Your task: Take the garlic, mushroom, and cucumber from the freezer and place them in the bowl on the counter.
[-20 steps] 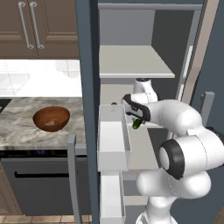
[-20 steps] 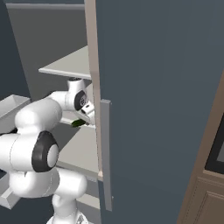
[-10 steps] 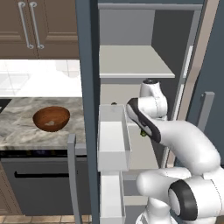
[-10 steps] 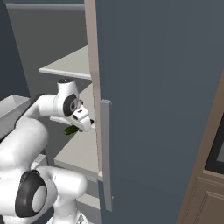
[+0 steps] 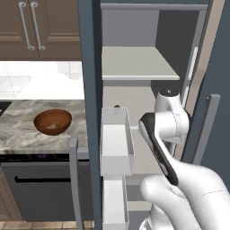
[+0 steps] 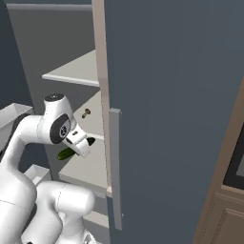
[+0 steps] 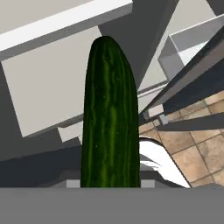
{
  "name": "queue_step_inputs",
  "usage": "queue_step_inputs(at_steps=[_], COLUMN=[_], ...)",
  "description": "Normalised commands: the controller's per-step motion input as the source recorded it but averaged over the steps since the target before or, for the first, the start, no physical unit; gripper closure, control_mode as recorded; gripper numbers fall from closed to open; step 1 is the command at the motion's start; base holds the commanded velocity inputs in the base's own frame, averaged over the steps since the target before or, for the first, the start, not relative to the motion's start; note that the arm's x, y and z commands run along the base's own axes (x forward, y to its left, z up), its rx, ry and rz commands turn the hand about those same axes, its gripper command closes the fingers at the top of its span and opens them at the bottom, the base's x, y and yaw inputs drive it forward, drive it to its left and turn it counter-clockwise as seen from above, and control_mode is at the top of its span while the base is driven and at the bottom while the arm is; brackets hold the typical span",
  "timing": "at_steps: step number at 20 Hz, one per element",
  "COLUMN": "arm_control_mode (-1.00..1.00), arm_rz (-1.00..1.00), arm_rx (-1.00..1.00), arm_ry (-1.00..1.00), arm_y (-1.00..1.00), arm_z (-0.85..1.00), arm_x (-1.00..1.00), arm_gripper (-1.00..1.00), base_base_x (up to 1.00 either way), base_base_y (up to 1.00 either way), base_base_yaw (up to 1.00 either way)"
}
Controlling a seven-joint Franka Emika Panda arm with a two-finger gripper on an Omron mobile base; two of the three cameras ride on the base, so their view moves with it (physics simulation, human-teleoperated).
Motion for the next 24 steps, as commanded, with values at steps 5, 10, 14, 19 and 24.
queue_step_inputs(at_steps=[5, 10, 14, 19, 24], arm_control_mode=[-1.00, -1.00, -1.00, -1.00, -1.00], arm_rz=[0.00, 0.01, 0.04, 0.03, 0.03], arm_rx=[0.00, 0.00, 0.00, 0.00, 0.00], arm_ry=[0.00, -0.01, -0.03, -0.06, -0.16], arm_y=[0.00, 0.00, 0.00, 0.00, 0.01], arm_z=[0.60, 0.71, 0.71, 0.69, 0.47], arm_x=[-0.65, -0.59, -0.63, -0.54, -0.48], arm_gripper=[1.00, 1.00, 1.00, 1.00, 1.00], base_base_x=[0.00, 0.00, 0.00, 0.00, 0.00], base_base_y=[0.00, 0.00, 0.00, 0.00, 0.00], base_base_yaw=[0.00, 0.00, 0.00, 0.00, 0.00])
